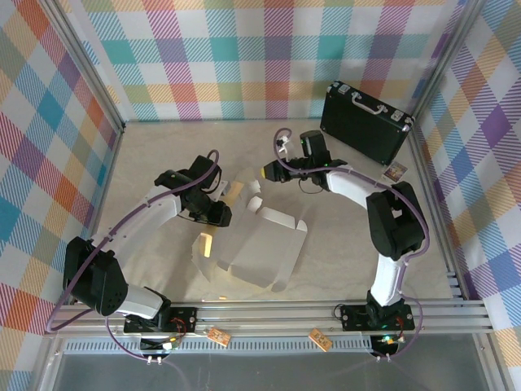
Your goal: Fold the paper box
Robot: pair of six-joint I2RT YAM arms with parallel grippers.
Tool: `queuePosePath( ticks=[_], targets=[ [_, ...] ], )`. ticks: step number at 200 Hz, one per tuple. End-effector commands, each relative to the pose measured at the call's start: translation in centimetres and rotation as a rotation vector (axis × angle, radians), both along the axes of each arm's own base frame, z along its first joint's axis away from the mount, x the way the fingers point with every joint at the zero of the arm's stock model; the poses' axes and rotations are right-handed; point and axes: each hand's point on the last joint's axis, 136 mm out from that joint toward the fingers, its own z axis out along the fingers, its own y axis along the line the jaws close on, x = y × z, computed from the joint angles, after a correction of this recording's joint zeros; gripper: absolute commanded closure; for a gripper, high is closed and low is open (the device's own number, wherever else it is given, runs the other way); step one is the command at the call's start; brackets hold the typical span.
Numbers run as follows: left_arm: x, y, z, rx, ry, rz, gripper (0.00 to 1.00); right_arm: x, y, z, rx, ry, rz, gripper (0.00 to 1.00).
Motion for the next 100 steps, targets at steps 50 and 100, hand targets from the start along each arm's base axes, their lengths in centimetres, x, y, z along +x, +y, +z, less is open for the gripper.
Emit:
queuePosePath(
  ticks=[50,100],
  targets=[
    [-0.3,0.3,1.5,-0.003,-0.036,-0.005,0.66,-5.1,0.1,-2.5,-0.011,-0.087,0.348,0.52],
    [-0.6,0.1,2.1,-0.025,-0.055,-0.03,0.66,-3.0,1.9,-3.5,-0.088,-0.161,0.406,0.43]
  ],
)
